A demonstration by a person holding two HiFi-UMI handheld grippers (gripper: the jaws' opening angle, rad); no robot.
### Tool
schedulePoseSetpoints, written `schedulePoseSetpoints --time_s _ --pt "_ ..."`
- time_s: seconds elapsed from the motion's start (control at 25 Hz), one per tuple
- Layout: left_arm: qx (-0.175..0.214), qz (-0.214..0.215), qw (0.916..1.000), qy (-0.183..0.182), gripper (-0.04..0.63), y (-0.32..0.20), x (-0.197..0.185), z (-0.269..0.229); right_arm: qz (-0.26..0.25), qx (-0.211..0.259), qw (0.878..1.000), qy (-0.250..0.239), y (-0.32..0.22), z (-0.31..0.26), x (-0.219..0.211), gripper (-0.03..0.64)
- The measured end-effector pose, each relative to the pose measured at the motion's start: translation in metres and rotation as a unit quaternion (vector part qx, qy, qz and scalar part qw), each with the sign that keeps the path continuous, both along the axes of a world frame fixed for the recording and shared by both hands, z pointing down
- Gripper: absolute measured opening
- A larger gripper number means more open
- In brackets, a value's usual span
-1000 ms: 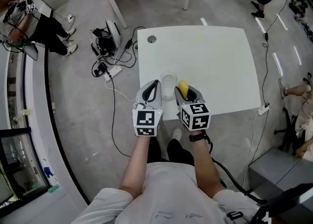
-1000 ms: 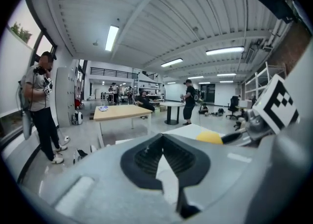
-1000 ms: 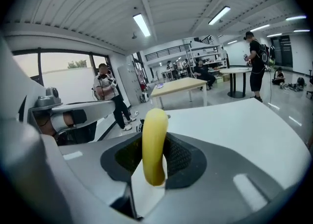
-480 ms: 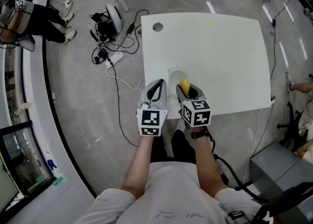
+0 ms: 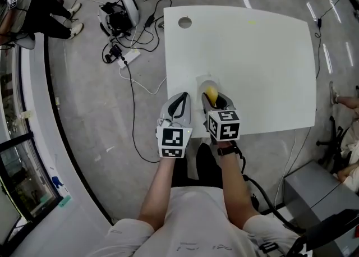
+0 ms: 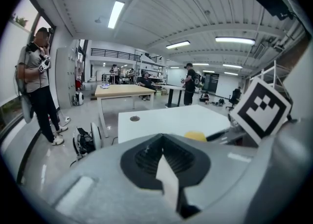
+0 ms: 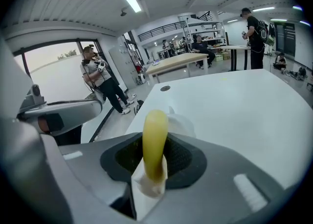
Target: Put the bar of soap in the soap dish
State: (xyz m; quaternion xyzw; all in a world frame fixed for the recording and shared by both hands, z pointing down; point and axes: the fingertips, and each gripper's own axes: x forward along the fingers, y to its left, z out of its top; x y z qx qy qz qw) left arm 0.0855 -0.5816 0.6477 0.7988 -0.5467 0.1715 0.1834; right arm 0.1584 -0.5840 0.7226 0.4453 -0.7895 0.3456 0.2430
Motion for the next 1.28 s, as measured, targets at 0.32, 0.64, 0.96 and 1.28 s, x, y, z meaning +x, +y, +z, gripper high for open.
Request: schedulePoseSetpoints --time_s 0.32,0.64,0.96,1.28 --pt "-0.013 -0.006 0.9999 0.002 -0.001 0.001 -0.007 0.008 -0.008 -0.003 1.000 -0.017 -0.009 0.002 -0.010 0.121" --pt "-0.017 -0.006 0.9998 0.003 0.000 -0.002 -0.008 0.011 -0.008 0.018 1.000 0.012 -0.022 0.000 -0.007 0.143" --pt "-0.016 -0.004 0.9998 0.006 0.000 -0.003 -0.012 0.007 0.016 0.046 0.998 0.037 -0.031 -0.012 0.009 0.181" --pt "-0.002 0.005 0.9999 0.011 0.000 -0.004 -0.015 -0.005 0.018 0.062 0.998 0.027 -0.020 -0.031 0.000 0.124"
